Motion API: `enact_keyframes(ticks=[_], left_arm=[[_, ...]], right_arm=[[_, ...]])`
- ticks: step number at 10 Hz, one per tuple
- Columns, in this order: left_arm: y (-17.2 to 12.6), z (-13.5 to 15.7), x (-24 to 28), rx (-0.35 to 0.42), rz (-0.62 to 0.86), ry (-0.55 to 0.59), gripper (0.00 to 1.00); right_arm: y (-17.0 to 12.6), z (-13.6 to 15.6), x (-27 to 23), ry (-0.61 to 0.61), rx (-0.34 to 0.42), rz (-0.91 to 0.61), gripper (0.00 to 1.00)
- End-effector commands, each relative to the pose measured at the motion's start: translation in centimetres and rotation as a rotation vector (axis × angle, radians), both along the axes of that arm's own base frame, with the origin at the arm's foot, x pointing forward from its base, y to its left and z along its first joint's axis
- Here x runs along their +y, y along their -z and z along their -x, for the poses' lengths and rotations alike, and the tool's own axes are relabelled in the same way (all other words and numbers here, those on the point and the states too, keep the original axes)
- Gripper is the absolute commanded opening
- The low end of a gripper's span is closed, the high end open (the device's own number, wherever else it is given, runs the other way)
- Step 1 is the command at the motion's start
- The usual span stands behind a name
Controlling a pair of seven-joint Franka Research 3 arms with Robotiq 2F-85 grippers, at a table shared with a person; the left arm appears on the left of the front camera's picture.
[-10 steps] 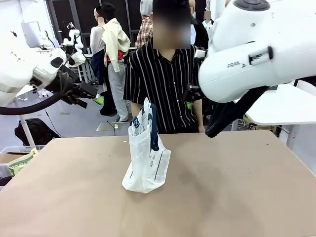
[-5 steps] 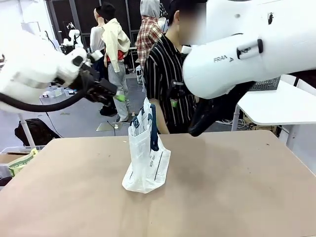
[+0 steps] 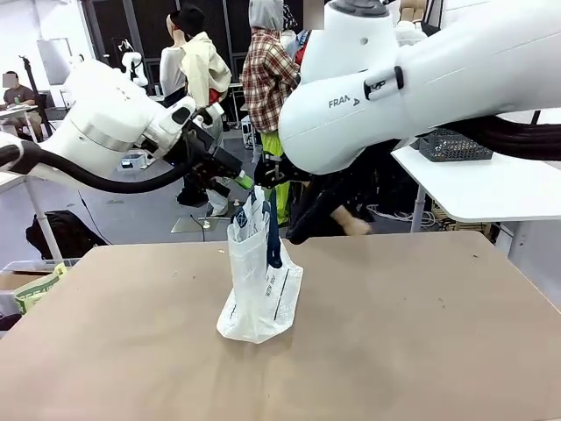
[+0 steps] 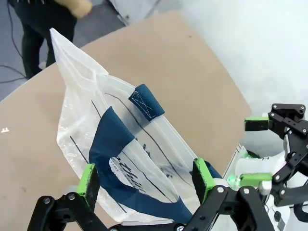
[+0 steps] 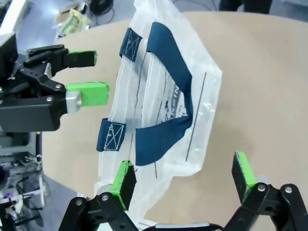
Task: Transfer purchased items from the store into the shopping bag.
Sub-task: Open the Reusable shopping bag in the center of the table.
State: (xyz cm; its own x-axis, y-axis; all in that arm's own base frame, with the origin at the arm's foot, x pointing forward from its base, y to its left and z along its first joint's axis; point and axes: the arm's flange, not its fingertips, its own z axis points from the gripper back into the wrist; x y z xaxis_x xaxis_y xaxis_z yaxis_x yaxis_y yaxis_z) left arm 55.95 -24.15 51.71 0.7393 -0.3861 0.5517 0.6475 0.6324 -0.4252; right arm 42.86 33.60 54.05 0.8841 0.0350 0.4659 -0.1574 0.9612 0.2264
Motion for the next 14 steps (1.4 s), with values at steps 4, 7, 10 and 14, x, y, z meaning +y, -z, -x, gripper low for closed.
enact_keyframes(ticks=[4,7,10,14], left_arm=[[0.6,-1.7,-1.4,0.044,-0.034,0.030,1.00],[1.3,-1.7,-1.3,0.082,-0.046,0.033,1.00],[2.1,-1.7,-1.7,0.125,-0.046,0.065,0.94],[2.4,-1.6,-1.9,0.136,-0.073,0.061,0.15]], right_arm=[[0.8,-2.0,3.3,0.008,0.069,-0.079,1.00],[2.3,-2.6,4.0,0.001,0.112,-0.044,1.00],[3.4,-2.9,4.0,-0.008,0.127,-0.015,0.92],[3.6,-3.1,3.9,-0.026,0.129,0.012,0.13]])
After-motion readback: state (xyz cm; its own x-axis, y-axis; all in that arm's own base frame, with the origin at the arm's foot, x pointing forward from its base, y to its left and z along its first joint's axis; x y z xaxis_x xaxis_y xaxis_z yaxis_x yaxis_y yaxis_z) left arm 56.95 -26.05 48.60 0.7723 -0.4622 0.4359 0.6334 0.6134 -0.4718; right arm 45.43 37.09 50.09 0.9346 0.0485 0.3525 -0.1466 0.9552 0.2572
